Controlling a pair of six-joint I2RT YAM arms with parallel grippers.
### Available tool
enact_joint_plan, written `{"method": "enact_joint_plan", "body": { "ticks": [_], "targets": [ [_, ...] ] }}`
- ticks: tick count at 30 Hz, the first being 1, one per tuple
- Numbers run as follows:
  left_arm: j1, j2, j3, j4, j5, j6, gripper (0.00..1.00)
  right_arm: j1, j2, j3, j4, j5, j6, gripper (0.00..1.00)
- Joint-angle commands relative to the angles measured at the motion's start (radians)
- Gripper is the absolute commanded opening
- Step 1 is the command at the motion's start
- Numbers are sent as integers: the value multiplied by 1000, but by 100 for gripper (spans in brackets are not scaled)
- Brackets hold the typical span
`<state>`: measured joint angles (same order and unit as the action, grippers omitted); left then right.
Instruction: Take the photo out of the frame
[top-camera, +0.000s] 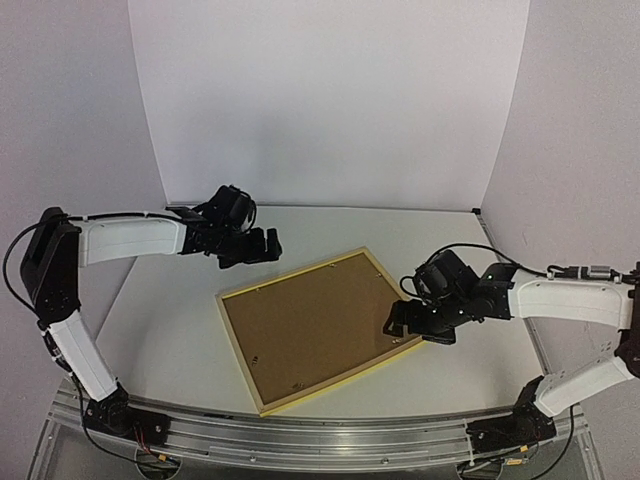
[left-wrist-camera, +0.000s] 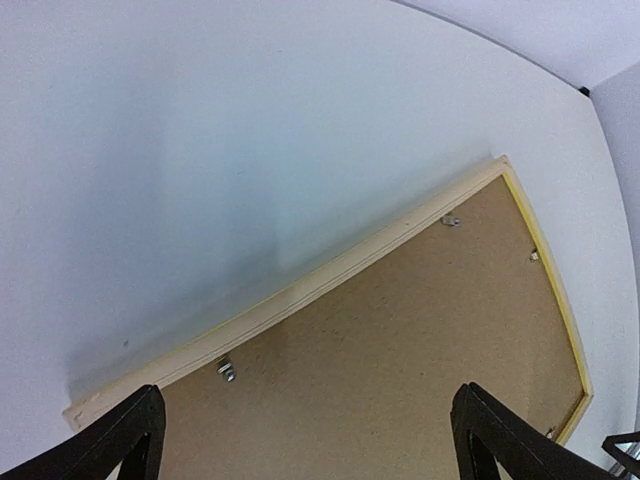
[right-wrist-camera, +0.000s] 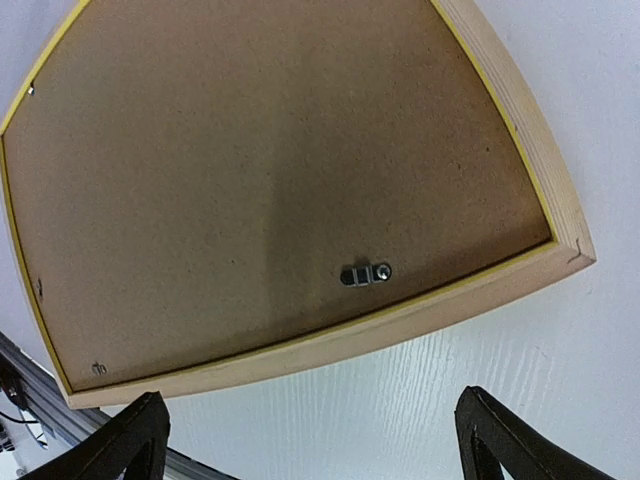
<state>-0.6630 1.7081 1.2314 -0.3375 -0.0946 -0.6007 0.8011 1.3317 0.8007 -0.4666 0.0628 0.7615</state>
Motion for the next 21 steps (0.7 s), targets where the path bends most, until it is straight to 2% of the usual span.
{"method": "enact_joint_plan", "body": {
  "ticks": [1,6,11,16,18,21],
  "targets": [
    [11,226,206,15,190,369,99,-35,21,-25,-47,-204,70,94],
    [19,422,368,-20,335,526,96,-54,110,-19,-24,-211,70,92],
    [22,567,483,-69,365,590,85,-70,184,0,33,-236,56,89],
    [27,611,491,-60,372,614,72,-90,244,14,63,-245,48,86],
    [29,613,475,-55,381,626,64,-97,257,21,74,-236,50,85],
    [29,605,448,-63,366,615,46,-113,275,40,78,-187,61,84]
  ]
}}
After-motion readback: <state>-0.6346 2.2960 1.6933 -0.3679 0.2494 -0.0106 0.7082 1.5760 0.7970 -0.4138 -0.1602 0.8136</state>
